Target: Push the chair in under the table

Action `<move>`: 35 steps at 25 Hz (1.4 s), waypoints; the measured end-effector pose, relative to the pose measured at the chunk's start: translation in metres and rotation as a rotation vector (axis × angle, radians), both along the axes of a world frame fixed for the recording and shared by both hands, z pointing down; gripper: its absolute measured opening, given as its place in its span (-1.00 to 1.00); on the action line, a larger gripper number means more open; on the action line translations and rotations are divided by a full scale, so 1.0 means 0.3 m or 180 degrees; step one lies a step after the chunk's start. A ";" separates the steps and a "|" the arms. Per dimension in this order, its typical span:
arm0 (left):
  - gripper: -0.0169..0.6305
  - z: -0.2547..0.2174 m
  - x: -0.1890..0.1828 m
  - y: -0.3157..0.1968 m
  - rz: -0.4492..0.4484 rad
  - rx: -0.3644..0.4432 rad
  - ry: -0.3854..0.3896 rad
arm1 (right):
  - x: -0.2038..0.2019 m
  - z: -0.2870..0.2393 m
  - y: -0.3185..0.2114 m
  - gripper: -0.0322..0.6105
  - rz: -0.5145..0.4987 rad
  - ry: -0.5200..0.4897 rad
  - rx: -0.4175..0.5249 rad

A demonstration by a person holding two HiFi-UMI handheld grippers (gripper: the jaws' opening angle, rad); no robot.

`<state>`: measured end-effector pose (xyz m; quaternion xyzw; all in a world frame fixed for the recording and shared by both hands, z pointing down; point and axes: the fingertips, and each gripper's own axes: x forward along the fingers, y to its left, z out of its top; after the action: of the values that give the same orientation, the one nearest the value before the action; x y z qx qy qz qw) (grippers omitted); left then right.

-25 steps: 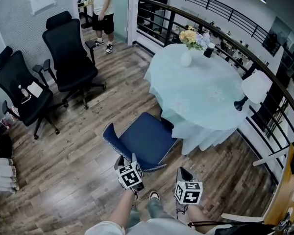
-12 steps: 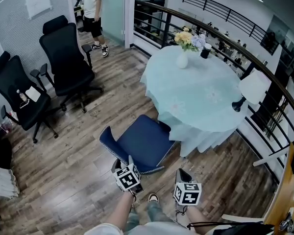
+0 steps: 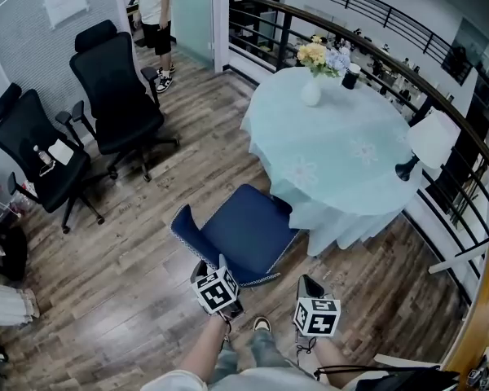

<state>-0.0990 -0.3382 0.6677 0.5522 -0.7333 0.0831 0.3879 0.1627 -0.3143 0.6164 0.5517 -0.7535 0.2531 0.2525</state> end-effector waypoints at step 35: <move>-0.33 0.001 0.181 -0.212 0.0108 -0.0022 0.0095 | 0.101 0.063 -0.114 -0.84 -0.0023 -0.0078 -0.0152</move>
<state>-0.0446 -0.4017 0.6680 0.5644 -0.7176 0.0840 0.3992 0.1932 -0.3486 0.6353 0.5396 -0.7523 0.2768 0.2573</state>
